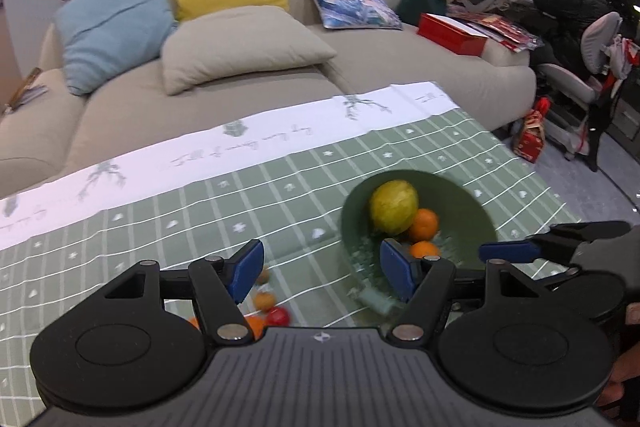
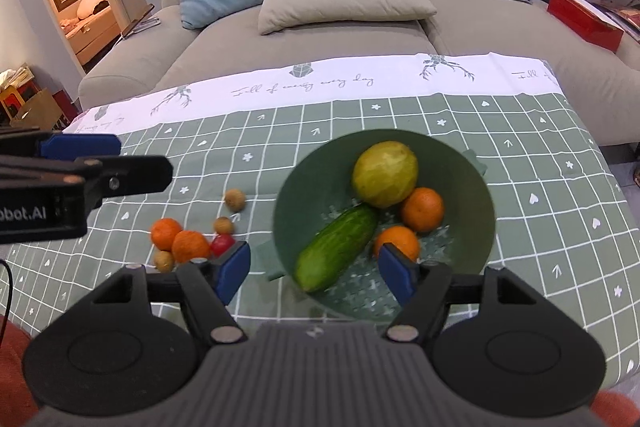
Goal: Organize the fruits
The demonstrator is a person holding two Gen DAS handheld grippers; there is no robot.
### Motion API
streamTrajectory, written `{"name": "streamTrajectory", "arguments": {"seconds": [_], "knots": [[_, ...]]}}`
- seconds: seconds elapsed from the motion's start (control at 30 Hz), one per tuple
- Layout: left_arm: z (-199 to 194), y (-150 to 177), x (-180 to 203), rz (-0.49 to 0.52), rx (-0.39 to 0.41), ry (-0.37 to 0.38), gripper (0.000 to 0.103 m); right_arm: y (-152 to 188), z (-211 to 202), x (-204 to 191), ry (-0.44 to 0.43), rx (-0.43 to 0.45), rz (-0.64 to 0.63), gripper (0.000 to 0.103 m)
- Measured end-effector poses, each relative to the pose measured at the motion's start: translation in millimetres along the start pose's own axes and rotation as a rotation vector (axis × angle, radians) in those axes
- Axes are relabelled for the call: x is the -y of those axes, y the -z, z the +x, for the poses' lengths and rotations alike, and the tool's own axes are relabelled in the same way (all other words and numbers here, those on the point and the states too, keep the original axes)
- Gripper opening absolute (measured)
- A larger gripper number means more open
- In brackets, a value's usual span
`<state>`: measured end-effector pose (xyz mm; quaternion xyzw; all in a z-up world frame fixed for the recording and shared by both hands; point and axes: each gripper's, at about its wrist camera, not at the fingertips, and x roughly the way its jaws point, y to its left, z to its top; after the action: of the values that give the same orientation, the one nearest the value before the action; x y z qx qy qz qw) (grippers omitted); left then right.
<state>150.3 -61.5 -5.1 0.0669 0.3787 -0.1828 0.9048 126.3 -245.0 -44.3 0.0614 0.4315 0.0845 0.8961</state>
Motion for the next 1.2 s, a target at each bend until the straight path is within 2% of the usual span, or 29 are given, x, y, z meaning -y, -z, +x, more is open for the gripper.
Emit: {"name": "streamTrajectory", "arguments": {"seconds": [0.13,0.27,0.5,0.57,0.67,0.73,0.9,1.07,1.2], "knots": [[-7.4,21.8,-13.5,-0.035,-0.001,-0.035,0.079,9.9,-1.5,-11.5,-0.008,-0.002,0.010,0.068],[-12.2,46.2,-31.2,-0.077,-0.011,-0.052,0.074,20.7,0.2,-27.0,-0.025,-0.006,-0.006,0.068],[-17.0,77.4,-56.1,-0.137,-0.036,-0.103,0.068,32.8,6.0,-61.3,-0.096,0.025,-0.068,0.067],[-16.5,83.0,-62.7,-0.153,-0.043,-0.114,0.062,33.9,10.3,-70.1,-0.109,0.025,-0.095,0.062],[-12.9,88.4,-72.0,-0.184,-0.064,-0.097,0.052,35.1,16.4,-81.2,-0.134,0.022,-0.134,0.059],[-8.9,90.6,-76.4,-0.205,-0.077,-0.085,0.050,34.9,21.5,-86.7,-0.147,0.015,-0.157,0.047],[2.4,94.6,-84.4,-0.229,-0.106,-0.069,0.047,31.0,40.9,-98.4,-0.172,-0.010,-0.189,0.039],[16.2,96.3,-98.2,-0.274,-0.137,-0.081,0.040,23.6,69.4,-108.6,-0.178,-0.035,-0.203,0.039],[31.3,97.2,-113.4,-0.323,-0.180,-0.072,0.040,19.8,94.9,-114.1,-0.159,-0.057,-0.220,0.039]]}}
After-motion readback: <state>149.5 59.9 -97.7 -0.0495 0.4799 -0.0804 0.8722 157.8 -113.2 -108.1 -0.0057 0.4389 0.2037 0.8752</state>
